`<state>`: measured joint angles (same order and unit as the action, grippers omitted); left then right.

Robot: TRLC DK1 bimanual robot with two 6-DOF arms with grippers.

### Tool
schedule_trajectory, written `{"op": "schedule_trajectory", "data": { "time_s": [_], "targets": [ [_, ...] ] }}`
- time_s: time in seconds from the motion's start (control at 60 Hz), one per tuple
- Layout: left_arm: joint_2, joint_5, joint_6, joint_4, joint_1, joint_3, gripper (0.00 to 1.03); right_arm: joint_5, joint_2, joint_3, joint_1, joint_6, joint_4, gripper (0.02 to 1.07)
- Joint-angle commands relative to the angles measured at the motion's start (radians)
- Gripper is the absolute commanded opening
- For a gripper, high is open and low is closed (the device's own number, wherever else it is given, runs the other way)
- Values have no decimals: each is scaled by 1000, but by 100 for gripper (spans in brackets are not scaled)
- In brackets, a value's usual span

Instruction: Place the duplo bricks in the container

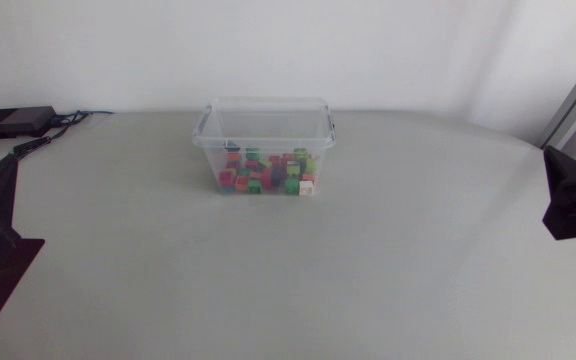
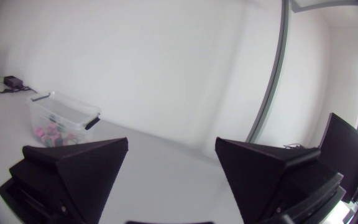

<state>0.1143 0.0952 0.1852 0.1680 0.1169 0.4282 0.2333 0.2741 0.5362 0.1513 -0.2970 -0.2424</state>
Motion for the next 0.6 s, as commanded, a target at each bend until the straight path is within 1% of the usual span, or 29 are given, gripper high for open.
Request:
{"op": "schedule_trajectory", "data": {
  "time_s": [0.0,0.583],
  "targets": [
    [-24,-6,14,5,9,-32,99,4,-42,-38,-13,-33,-17,103],
    [-81,-62,-111,-104,-70,-281,99,-145,-188,-351,-100,175,146,103]
  ]
}}
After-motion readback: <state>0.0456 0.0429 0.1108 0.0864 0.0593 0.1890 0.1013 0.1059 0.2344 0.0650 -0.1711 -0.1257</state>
